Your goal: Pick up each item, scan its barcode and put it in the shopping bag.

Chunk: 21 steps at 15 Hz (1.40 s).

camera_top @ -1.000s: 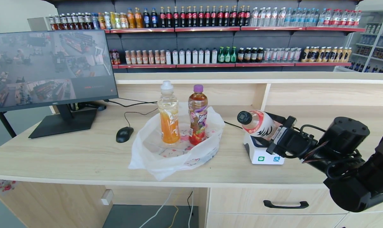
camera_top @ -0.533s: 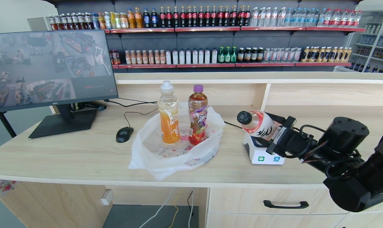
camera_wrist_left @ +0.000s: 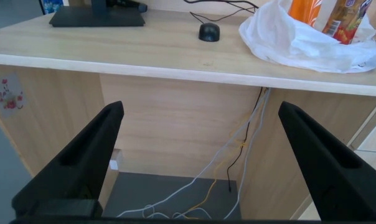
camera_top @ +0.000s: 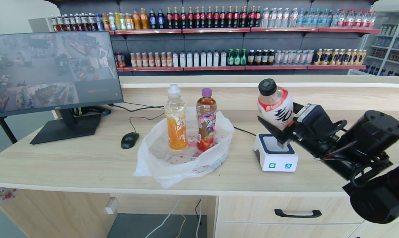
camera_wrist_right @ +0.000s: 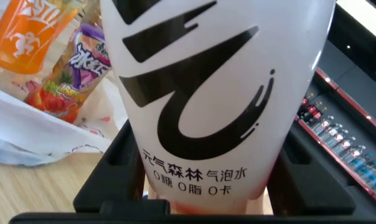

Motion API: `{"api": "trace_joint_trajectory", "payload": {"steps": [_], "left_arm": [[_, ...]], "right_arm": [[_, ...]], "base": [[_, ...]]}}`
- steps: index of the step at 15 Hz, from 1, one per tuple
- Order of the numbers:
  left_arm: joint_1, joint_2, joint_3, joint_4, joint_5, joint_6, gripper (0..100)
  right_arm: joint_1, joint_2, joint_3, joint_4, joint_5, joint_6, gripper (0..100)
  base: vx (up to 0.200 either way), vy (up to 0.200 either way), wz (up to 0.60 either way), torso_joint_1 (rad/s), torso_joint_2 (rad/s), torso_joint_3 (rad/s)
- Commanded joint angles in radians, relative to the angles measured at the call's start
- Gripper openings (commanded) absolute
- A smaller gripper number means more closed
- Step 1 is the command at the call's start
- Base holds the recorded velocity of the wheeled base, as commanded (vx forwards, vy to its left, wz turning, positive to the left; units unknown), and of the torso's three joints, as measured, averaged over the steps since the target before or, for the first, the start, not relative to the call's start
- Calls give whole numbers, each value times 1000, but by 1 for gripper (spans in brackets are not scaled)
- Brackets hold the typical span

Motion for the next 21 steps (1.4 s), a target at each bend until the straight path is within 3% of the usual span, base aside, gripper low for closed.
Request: {"api": "trace_joint_trajectory", "payload": {"steps": [1, 4, 7, 10, 13, 17, 21], "left_arm": [[0, 0, -1, 0, 0, 0, 100], [0, 0, -1, 0, 0, 0, 100], [0, 0, -1, 0, 0, 0, 100], [0, 0, -1, 0, 0, 0, 100], [0, 0, -1, 0, 0, 0, 100], [0, 0, 1, 0, 0, 0, 100], [0, 0, -1, 1, 0, 0, 100]], "right_arm": [[60, -49, -2, -1, -78, 65, 0], [117, -65, -3, -1, -173, 196, 0], [201, -66, -17, -1, -309, 432, 0], [302, -34, -6, -1, -314, 581, 0], [353, -2, -13, -1, -407, 633, 0], [347, 4, -37, -1, -415, 659, 0], [324, 10, -40, -1, -415, 680, 0]], "base": [[0, 0, 0, 0, 0, 0], [0, 0, 0, 0, 0, 0], [0, 0, 0, 0, 0, 0], [0, 0, 0, 0, 0, 0], [0, 0, 0, 0, 0, 0], [0, 0, 0, 0, 0, 0], [0, 200, 0, 2, 2, 0]]}}
